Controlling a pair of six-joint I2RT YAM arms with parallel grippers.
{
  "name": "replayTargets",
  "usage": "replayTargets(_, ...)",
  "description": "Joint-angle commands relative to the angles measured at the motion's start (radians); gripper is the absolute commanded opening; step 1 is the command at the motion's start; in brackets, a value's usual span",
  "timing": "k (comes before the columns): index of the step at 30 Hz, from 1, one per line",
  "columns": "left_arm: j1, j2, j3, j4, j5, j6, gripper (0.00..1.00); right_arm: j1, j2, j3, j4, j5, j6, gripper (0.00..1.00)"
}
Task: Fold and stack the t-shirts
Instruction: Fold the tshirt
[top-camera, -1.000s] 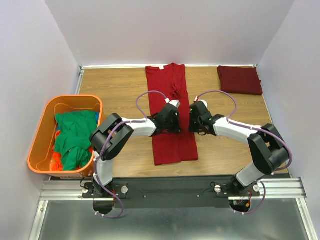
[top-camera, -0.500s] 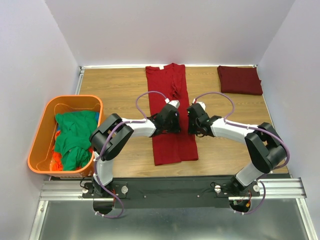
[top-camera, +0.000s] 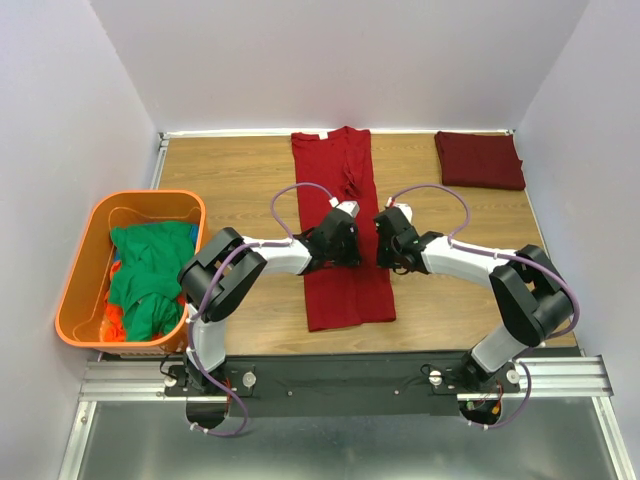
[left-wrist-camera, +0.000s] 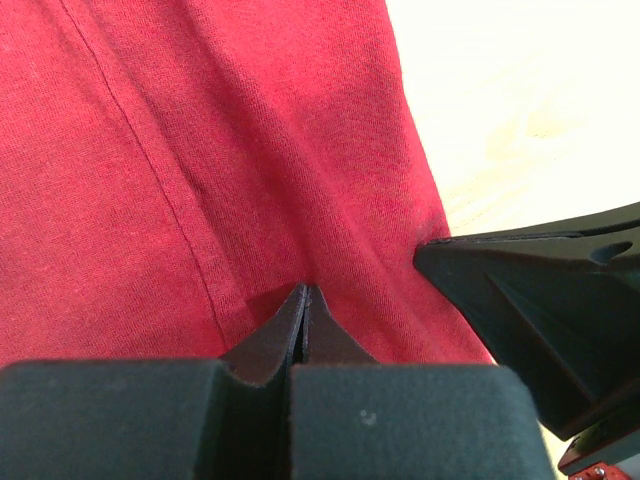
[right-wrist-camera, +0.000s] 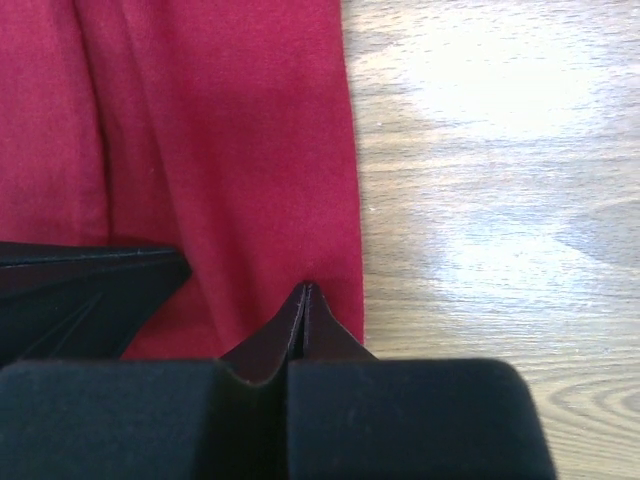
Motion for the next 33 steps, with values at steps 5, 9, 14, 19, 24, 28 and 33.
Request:
replayTargets(5, -0.014, 0.015, -0.046, -0.119, -0.013, 0.012, 0.00, 0.008, -0.048, -0.020, -0.021, 0.020, 0.000, 0.35)
replayTargets(9, -0.014, 0.013, -0.046, -0.117, -0.013, 0.012, 0.00, 0.021, -0.085, -0.048, -0.025, 0.014, -0.002, 0.42)
replayTargets(14, -0.014, 0.013, -0.045, -0.117, -0.011, 0.013, 0.00, 0.029, -0.085, -0.074, -0.029, 0.021, 0.004, 0.38)
replayTargets(19, -0.014, 0.019, -0.045, -0.117, -0.010, 0.013, 0.00, 0.046, -0.070, -0.097, -0.027, 0.037, 0.020, 0.34)
replayTargets(24, -0.014, 0.021, -0.046, -0.116, -0.008, 0.013, 0.00, 0.046, -0.078, -0.097, -0.030, 0.044, 0.023, 0.19)
replayTargets(28, -0.012, 0.021, -0.048, -0.116, -0.010, 0.015, 0.00, 0.046, -0.096, -0.098, -0.044, 0.080, 0.021, 0.06)
replayTargets(33, -0.014, 0.021, -0.052, -0.122, -0.014, 0.016, 0.00, 0.046, -0.117, -0.103, -0.079, 0.138, 0.038, 0.02)
